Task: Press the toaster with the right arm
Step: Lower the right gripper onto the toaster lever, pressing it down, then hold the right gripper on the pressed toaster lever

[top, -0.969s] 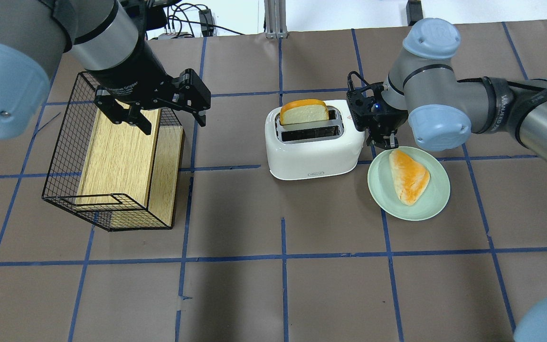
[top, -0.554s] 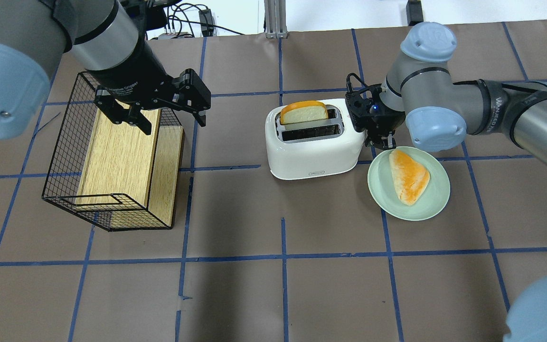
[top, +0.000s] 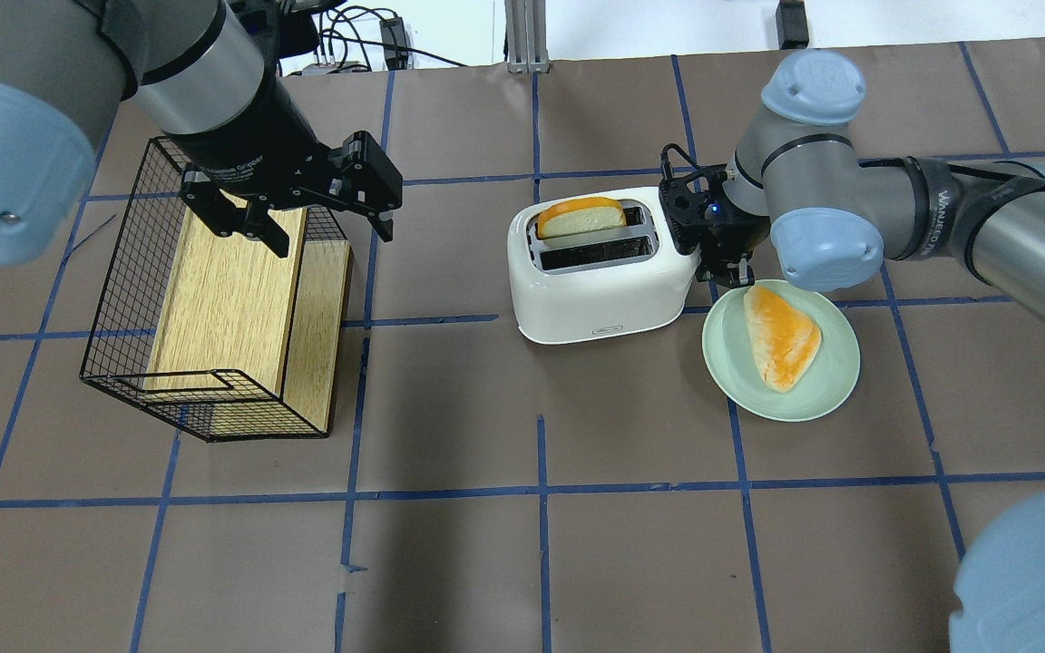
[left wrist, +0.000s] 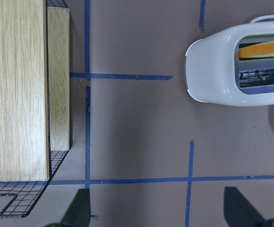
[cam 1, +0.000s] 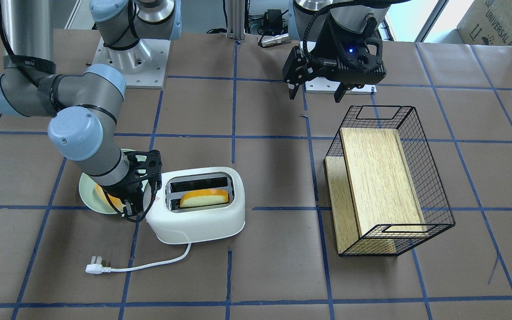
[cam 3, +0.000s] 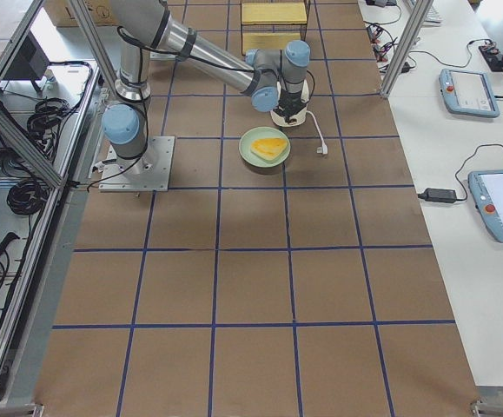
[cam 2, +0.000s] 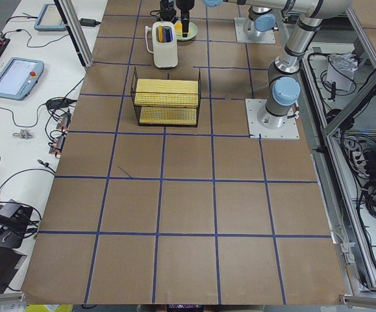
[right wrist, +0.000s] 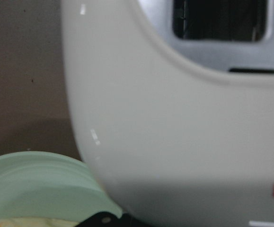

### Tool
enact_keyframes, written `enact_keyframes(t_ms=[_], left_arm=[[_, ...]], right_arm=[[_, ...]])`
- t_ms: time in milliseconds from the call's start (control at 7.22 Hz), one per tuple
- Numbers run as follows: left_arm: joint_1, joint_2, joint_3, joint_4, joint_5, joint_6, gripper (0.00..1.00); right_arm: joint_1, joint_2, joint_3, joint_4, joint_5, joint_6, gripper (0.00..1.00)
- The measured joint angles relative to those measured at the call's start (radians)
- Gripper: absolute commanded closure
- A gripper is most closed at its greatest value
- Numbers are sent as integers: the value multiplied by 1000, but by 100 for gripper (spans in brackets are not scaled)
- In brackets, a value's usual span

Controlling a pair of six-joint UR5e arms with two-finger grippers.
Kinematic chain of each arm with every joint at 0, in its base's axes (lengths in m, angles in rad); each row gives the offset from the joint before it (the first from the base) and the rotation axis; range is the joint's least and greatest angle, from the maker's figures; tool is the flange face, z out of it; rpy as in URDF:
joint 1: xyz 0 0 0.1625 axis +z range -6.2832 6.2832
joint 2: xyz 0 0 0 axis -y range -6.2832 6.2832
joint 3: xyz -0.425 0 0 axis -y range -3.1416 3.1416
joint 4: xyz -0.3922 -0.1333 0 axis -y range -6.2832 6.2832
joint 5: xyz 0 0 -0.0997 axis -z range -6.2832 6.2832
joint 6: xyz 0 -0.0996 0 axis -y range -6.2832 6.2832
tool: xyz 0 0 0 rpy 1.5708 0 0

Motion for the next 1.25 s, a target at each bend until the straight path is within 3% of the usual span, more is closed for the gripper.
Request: enact_keyframes(t_ms=[1246], left_arm=[[0,0,0,0,-1,0,0]], right_arm=[[0,35,-4,-12,-1,4,87]])
